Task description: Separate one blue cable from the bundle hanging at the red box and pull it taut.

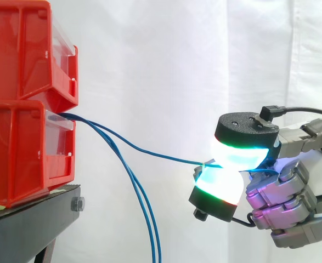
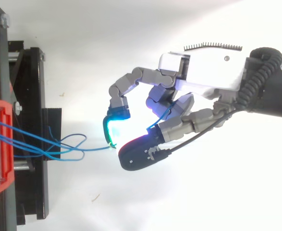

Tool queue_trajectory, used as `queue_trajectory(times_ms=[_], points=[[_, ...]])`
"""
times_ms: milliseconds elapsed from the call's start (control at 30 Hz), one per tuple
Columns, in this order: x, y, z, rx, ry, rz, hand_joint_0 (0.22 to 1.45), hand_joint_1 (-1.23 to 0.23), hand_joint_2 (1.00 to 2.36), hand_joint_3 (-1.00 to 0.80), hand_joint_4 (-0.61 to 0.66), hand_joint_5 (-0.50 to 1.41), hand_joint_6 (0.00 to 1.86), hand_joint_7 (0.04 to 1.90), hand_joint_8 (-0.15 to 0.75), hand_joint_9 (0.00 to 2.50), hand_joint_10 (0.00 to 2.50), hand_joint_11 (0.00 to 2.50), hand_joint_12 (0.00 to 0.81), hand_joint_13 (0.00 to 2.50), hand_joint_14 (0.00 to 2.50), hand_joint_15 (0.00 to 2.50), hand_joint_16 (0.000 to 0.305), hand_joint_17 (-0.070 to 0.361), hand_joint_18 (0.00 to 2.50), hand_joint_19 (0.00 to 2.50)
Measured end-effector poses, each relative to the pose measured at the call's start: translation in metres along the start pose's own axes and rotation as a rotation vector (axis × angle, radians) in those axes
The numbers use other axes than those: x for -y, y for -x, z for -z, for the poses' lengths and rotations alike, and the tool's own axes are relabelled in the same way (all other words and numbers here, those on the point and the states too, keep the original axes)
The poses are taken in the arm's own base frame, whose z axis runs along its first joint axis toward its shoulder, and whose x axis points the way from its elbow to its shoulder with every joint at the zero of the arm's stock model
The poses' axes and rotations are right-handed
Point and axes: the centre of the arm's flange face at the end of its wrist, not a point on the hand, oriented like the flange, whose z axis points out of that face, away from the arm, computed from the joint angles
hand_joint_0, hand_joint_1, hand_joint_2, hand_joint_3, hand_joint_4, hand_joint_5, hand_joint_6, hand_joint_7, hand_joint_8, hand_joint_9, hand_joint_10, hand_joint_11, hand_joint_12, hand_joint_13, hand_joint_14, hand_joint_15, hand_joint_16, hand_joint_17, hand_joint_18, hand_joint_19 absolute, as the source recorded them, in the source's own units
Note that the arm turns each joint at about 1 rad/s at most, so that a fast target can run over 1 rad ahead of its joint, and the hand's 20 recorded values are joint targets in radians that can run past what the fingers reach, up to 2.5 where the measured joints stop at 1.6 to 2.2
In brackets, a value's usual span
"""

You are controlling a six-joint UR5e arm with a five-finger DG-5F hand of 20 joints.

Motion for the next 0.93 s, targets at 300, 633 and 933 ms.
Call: queue_trajectory(times_ms=[300, 633, 933], points=[[0.0000, 0.0001, 0.0000, 0.000, 0.000, 0.000, 0.68, -0.78, 1.03, 0.04, -0.37, -0.16, 0.92, 1.30, 0.294, 1.19, 1.70, 1.63, 0.315, 0.99, 2.10, 1.65, 0.039, 0.088, 1.34, 1.52], [0.0000, 0.0000, 0.0000, 0.000, 0.000, 0.000, 0.68, -0.78, 1.03, 0.04, -0.36, -0.16, 0.92, 1.30, 0.307, 1.19, 1.64, 1.64, 0.322, 1.00, 2.10, 1.63, 0.040, 0.090, 1.34, 1.51], [0.0000, 0.0000, 0.0000, 0.000, 0.000, 0.000, 0.68, -0.78, 1.03, 0.04, -0.36, -0.16, 0.92, 1.30, 0.308, 1.20, 1.60, 1.67, 0.322, 1.00, 2.09, 1.65, 0.040, 0.090, 1.34, 1.52]])
